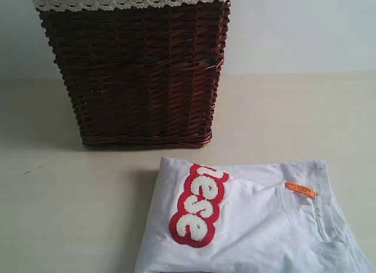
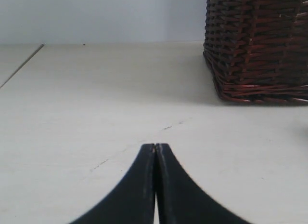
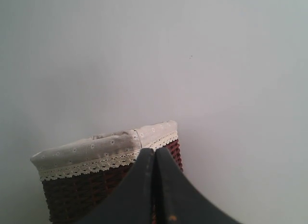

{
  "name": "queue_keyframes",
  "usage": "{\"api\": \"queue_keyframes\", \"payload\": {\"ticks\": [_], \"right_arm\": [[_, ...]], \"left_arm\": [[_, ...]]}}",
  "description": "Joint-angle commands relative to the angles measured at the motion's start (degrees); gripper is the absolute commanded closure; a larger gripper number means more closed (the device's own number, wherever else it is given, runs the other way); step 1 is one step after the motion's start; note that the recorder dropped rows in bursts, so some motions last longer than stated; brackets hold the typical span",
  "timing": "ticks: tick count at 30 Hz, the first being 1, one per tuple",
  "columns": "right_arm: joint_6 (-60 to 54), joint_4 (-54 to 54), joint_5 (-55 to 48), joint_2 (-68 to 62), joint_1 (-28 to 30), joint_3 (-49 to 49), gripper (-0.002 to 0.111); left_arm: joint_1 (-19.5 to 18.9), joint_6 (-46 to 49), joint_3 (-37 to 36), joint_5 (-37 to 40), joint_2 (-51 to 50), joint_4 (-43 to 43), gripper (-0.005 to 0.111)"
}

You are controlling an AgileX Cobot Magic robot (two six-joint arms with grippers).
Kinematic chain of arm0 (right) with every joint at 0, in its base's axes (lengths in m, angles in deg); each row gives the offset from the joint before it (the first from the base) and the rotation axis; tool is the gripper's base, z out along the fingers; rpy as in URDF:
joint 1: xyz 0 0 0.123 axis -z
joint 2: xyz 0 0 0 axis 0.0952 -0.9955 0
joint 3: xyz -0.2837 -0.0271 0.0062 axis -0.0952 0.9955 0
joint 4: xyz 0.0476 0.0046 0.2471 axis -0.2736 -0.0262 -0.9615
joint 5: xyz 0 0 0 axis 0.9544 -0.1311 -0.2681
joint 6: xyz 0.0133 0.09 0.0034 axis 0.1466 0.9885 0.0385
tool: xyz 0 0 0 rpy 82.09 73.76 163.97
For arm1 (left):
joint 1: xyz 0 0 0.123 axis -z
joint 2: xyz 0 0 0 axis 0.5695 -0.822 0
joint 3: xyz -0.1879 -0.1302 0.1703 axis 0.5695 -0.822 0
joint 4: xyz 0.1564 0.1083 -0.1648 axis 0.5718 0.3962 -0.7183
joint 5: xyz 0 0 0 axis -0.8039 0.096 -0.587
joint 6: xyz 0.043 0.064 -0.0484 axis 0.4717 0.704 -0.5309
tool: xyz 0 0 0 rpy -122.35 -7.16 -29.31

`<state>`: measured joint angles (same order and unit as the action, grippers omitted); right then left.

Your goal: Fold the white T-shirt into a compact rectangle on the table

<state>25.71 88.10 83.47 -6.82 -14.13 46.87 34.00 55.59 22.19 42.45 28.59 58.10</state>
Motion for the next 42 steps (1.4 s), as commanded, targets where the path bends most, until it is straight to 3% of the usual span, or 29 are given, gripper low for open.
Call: {"api": "queue_keyframes", "payload": {"ticks": [1,8,13,20,27,35,42], "right_arm": [[-0.2,-0.1,0.1,0.3,0.3,0.2,0.108],[-0.2,-0.1,0.1,0.3,0.3,0.2,0.108],[-10.6,6.2,-0.1,0.3,0.3,0.2,0.108],[-10.9,5.8,-1.6,0.3,0.4,0.3,0.108],[-28.5,-10.9,0.6,0.3,8.5,0.3,0.108],[-28.6,-8.8,0.2,0.3,16.4,4.8,0.108],[-25.9,-8.9,-0.2,0.3,17.7,13.5,0.108]], "left_arm": [[-0.2,-0.5,-0.2,-0.5,0.3,0.1,0.107],[-0.1,-0.4,-0.2,-0.5,0.3,0.1,0.107],[-0.1,-0.4,-0.2,-0.5,0.3,0.1,0.107],[-0.1,-0.3,-0.2,-0.5,0.3,0.1,0.107],[-0.1,-0.3,-0.2,-0.5,0.3,0.1,0.107],[-0.1,-0.3,-0.2,-0.5,0.3,0.1,0.107],[-0.1,-0.3,-0.2,-0.5,0.3,0.1,0.107]]}}
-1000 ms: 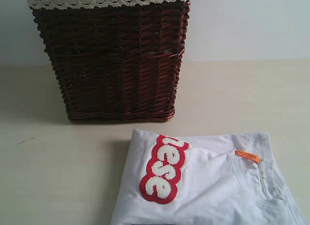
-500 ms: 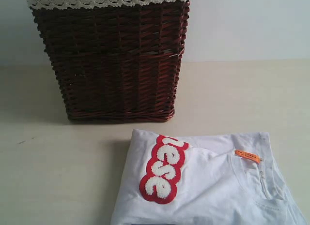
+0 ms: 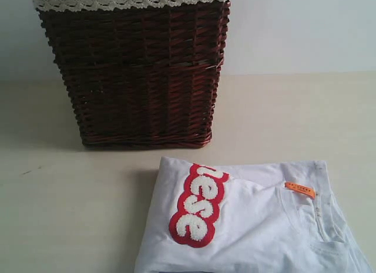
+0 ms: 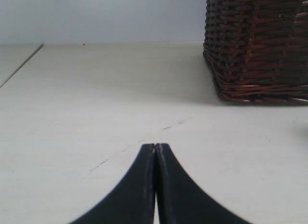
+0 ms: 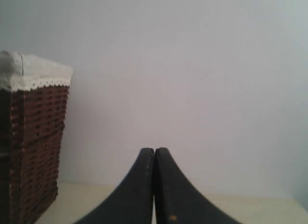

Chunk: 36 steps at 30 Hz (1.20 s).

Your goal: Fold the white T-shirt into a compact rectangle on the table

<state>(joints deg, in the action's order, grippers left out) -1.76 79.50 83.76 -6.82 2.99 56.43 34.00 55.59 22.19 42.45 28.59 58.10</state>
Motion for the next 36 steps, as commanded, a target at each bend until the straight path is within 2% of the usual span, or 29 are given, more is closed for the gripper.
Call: {"api": "queue_keyframes", "payload": {"ticks": [1,4,12,18,36], "right_arm": [[2.1,-0.3,-0.5,0.3,0.6,5.1,0.108],[3.0,1.3,-1.2,0.3,0.6,6.1,0.108],[2.9,2.6,-14.9,0.3,0.5,6.1,0.108],[4.1,-0.5,-15.0,0.3,0.5,6.1,0.108],[4.4,-0.5,-15.0,0.3,0.5,6.1,0.108]], "left_arm": [[-0.1,-0.3,-0.2,-0.5,0.3,0.1,0.107],[-0.1,-0.3,-0.2,-0.5,0.3,0.1,0.107],[-0.1,-0.3,-0.2,-0.5,0.3,0.1,0.107],[-0.1,-0.3,-0.2,-0.5,0.3,0.1,0.107],[0.0,-0.3,-0.2,-0.5,0.3,0.1,0.107]]}}
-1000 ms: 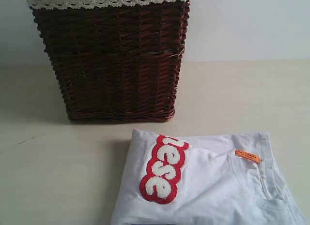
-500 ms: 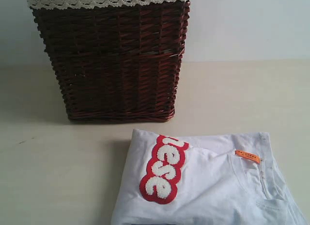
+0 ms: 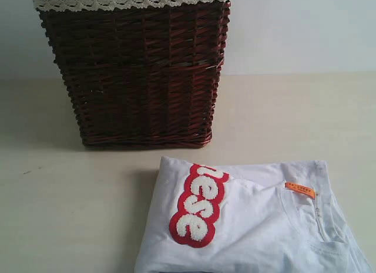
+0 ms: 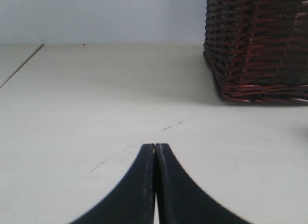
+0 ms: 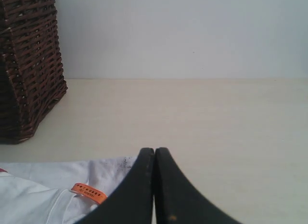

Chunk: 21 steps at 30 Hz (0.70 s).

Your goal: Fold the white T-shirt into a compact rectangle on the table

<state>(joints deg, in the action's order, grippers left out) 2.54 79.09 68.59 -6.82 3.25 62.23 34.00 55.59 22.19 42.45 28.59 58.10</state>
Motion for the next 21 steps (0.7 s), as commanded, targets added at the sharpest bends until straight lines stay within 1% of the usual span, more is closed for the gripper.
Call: {"api": "queue_keyframes", "payload": {"ticks": [1,21], "right_arm": [[0.1,-0.1,0.2,0.3,0.2,0.3,0.108],[0.1,-0.1,0.2,0.3,0.2,0.3,0.108]], "left_arm": [[0.0,-0.3,-0.2,-0.5,0.3,0.1,0.107],[0.0,-0.3,-0.2,-0.5,0.3,0.1,0.107]]}}
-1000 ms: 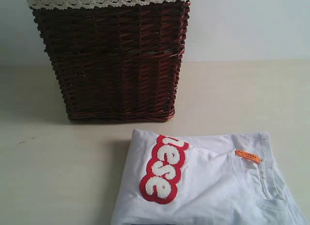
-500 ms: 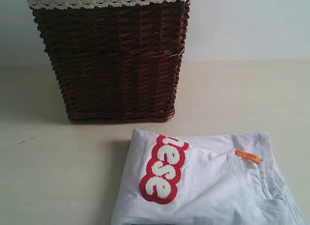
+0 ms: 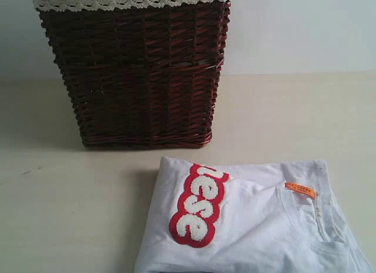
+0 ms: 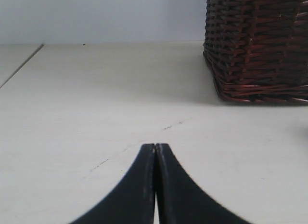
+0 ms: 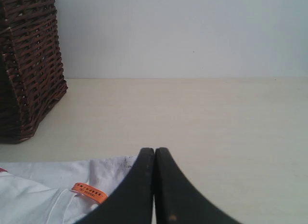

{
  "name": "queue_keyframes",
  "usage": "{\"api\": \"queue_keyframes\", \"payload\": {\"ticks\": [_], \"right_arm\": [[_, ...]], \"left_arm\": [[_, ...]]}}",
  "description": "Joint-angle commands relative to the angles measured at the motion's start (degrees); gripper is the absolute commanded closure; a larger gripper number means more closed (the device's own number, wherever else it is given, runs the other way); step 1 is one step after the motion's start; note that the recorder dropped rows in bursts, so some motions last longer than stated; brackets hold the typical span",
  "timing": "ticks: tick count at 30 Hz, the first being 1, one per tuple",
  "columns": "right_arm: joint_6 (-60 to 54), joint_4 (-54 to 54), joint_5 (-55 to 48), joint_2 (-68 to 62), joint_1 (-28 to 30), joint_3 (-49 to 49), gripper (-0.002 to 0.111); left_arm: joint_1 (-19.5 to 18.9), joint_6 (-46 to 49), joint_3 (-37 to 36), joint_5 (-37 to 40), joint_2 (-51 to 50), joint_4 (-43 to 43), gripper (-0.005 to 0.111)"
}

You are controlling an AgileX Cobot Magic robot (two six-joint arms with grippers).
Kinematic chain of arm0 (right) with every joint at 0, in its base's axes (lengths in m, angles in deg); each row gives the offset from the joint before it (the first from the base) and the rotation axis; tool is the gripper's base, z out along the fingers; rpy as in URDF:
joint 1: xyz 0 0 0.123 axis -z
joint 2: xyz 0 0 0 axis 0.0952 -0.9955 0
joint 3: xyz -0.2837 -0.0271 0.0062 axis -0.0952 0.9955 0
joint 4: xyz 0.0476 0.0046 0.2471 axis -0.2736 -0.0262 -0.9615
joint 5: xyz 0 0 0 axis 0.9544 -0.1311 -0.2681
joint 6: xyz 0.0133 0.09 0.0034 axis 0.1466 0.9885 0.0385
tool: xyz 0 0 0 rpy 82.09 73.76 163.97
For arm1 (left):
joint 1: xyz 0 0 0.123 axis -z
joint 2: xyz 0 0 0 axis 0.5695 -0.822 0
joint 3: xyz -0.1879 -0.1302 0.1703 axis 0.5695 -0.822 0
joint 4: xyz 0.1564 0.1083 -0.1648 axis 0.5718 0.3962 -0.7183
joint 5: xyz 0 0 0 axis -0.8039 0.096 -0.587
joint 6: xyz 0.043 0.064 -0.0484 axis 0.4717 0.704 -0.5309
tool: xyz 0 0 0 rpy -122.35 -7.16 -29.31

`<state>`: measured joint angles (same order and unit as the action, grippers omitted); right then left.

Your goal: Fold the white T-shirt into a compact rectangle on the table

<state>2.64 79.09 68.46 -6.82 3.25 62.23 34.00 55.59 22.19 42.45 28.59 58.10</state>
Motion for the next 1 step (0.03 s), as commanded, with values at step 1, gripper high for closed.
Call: {"api": "queue_keyframes", "payload": {"ticks": [1], "right_arm": [[0.0,-0.1,0.3,0.3,0.2,0.3,0.108]], "left_arm": [[0.0,-0.3,-0.2,-0.5,0.3,0.1,0.107]]}}
